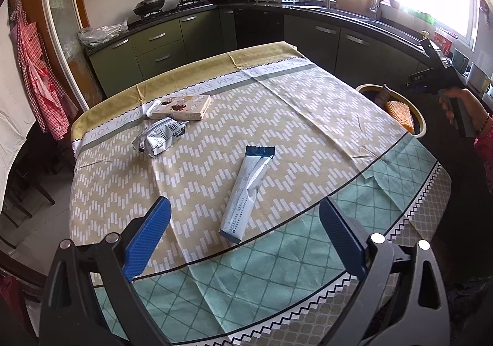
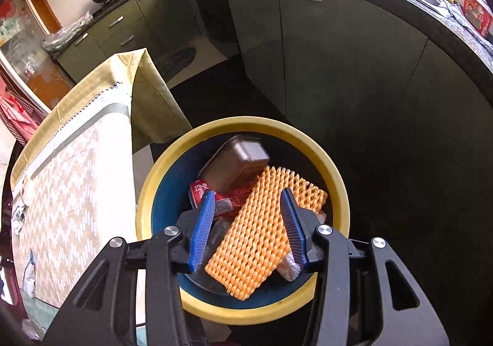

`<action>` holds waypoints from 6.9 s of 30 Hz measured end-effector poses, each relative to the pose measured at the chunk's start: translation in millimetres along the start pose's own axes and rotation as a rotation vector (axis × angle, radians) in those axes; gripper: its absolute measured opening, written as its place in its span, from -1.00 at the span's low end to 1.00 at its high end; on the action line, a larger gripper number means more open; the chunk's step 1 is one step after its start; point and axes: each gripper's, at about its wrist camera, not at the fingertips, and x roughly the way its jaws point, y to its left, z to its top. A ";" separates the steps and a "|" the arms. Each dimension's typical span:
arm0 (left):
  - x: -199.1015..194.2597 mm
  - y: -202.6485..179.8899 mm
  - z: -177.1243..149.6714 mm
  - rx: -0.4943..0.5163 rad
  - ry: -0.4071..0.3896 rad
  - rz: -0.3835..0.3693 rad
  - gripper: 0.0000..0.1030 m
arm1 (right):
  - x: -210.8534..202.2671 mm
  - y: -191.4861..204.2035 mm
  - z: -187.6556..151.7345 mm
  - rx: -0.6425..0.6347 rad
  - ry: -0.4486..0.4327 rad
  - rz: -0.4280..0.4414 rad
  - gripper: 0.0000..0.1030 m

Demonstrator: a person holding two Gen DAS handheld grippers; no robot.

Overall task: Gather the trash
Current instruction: 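Carry the brown tray over the bin and release it with the right gripper, then grasp the white-and-blue tube wrapper with the left gripper, then carry the tube wrapper over the bin and open the left gripper, then move the right gripper toward the cartoon-printed box on the table, then grasp the cartoon-printed box with the right gripper, then carry the cartoon box over the bin and release it with the right gripper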

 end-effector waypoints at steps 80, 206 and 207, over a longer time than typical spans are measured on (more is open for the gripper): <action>227.4 -322.3 207.3 0.401 0.283 -0.463 -0.17 | -109.8 -192.5 -193.9 0.435 -0.163 0.160 0.17; 18.9 -60.1 61.0 0.188 0.003 -0.224 0.23 | 31.0 47.4 -26.0 -0.630 0.262 -0.088 0.12; 19.6 -59.2 60.8 0.187 0.005 -0.221 0.23 | 34.0 42.3 -25.5 -0.620 0.270 -0.093 0.13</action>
